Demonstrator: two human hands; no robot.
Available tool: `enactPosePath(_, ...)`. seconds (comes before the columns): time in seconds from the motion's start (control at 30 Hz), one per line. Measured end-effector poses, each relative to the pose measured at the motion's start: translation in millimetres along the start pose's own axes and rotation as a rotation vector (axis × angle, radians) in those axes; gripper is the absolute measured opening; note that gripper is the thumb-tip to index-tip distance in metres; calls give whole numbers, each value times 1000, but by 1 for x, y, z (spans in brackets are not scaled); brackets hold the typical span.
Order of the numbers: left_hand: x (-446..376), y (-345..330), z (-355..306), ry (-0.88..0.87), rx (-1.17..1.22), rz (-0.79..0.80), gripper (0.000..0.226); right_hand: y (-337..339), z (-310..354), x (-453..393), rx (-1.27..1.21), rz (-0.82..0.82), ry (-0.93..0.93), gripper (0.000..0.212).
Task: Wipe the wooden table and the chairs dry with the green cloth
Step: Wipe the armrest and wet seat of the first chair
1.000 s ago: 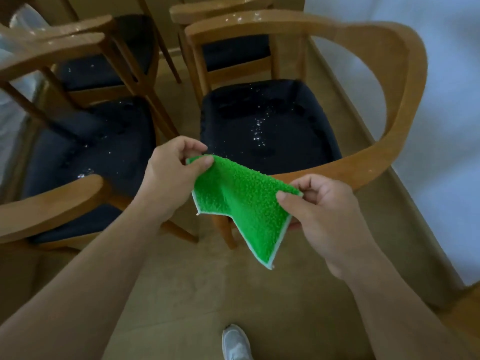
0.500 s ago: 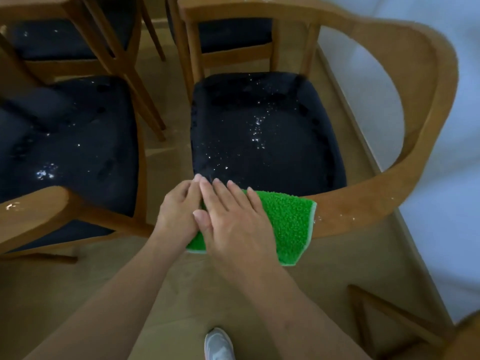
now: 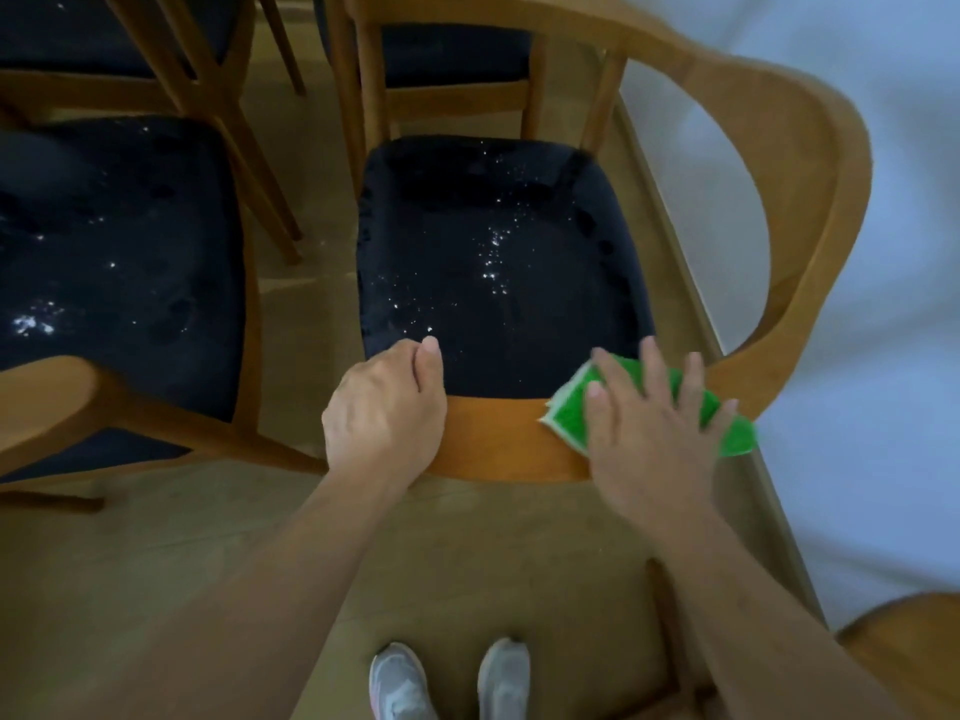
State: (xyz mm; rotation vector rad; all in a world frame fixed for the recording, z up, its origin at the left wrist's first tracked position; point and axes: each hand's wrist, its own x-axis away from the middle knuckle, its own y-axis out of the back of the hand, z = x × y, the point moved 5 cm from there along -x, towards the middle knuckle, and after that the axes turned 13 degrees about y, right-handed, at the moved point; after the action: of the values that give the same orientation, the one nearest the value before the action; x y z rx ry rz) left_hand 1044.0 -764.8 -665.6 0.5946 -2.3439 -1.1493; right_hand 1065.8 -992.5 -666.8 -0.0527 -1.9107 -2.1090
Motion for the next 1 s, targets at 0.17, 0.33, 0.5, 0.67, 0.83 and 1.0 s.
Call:
enactPosePath(0.17, -2, -3, 5, 60, -31, -10, 50, -14, 109, 31, -56, -79, 273, 53)
enactPosePath(0.33, -2, -2, 5, 29, -23, -11, 51, -10, 64, 24, -53, -45, 428, 53)
enactPosePath(0.5, 1, 0, 2, 24, -52, -37, 46, 12, -59, -21, 8, -10, 225, 60)
enactPosePath(0.67, 17, -2, -27, -156, -348, -78, 41, 12, -60, -23, -9, -80, 83, 60)
enactPosePath(0.83, 45, -52, -96, -139, 216, 260, 40, -4, -4, 23, -62, -139, 314, 52)
enactPosePath(1.0, 56, -76, -120, -107, 133, 123, 31, 3, -60, -1, -112, -134, 265, 52)
